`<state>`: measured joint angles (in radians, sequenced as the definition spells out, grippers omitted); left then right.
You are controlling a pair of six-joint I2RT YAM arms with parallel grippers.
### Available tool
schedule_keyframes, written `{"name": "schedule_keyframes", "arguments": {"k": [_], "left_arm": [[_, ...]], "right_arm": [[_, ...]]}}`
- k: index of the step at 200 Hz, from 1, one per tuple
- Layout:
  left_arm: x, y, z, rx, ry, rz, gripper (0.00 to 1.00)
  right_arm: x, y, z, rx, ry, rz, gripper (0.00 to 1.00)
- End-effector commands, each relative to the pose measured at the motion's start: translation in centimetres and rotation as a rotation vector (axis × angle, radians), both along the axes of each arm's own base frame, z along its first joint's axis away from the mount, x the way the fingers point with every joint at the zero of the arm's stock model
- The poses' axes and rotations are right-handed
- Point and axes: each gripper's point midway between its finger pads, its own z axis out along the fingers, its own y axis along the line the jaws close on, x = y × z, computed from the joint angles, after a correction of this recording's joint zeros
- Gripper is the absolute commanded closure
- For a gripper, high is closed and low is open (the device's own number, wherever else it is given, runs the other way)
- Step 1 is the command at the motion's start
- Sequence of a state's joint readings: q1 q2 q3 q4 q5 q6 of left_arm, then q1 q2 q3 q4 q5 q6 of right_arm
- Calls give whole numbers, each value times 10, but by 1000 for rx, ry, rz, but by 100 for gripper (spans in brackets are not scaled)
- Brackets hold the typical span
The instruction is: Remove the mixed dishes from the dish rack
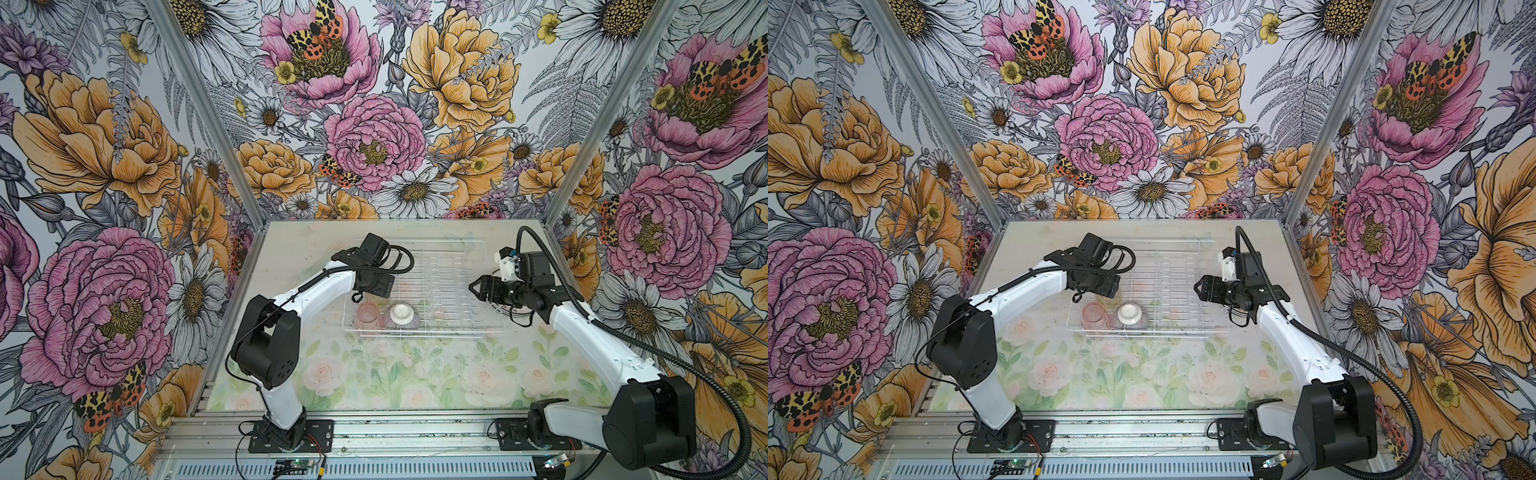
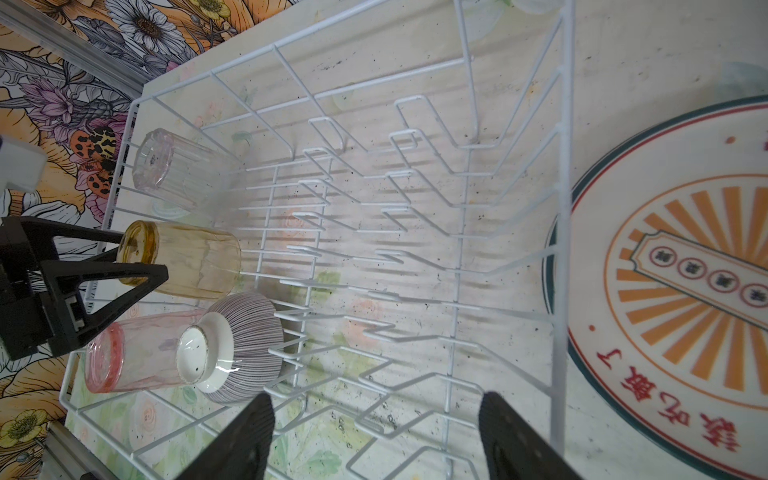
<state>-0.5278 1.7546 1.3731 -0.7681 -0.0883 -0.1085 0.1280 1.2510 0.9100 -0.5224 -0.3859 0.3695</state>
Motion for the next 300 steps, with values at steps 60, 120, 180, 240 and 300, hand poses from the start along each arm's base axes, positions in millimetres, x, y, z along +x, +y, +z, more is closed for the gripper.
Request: {"name": "schedule_keyframes", "arguments": {"k": [60,120,180,240,300], "left_arm": [[10,-7,-5,-33,35,1,19],[9,-7,-19,-31,80,-5,28],[5,-5,-24,-24,98,-20,41],[9,0,12,-34,0,-26,50],[10,8,50,-49,-92,-14,53]], "right_arm": [[11,2,-3,0,-21,-3,20],[11,2,-5,-1,-16,-5,20],[10,3,-6,2,-13,-5,20],[9,4,-4,15,-17,-3,20],[7,15,2,79,-45,34,21]]}}
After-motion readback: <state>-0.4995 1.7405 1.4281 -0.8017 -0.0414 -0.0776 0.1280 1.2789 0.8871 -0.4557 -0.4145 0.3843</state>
